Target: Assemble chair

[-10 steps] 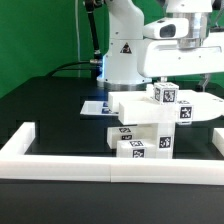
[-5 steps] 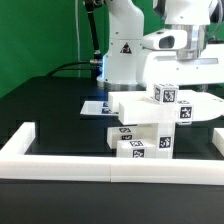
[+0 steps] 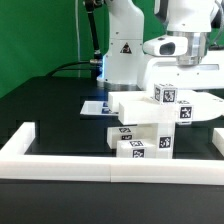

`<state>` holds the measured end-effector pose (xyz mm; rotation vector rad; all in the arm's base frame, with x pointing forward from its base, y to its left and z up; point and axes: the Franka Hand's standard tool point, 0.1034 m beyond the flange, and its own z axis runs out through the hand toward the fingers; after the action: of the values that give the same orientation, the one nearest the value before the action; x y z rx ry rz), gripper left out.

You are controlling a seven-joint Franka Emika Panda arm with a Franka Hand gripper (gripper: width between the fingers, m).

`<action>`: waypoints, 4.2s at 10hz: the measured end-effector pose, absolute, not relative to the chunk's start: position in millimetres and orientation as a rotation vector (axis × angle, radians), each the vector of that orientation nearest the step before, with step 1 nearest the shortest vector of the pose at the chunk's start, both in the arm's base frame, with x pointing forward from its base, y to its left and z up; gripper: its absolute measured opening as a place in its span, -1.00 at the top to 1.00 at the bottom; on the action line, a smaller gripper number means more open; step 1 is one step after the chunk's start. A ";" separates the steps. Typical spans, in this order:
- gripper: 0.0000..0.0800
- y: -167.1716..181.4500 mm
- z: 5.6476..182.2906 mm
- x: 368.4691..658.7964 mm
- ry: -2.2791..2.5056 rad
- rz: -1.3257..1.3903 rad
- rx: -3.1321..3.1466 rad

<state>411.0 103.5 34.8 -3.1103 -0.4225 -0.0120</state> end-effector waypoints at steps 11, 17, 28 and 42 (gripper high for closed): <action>-0.62 113.6 15.2 398.1 -0.417 0.021 -3.122; -0.62 111.9 9.0 394.5 -0.413 0.041 -3.127; 0.30 112.6 5.5 391.8 -0.420 0.054 -3.129; 0.30 57.4 97.8 435.9 -0.529 0.028 -3.054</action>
Offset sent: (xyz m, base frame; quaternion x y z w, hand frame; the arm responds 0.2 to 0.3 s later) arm 0.0007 0.0140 -0.0020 -0.0078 0.0012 0.0080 0.9999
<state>435.9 57.4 97.8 -3.0545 -0.5286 0.0285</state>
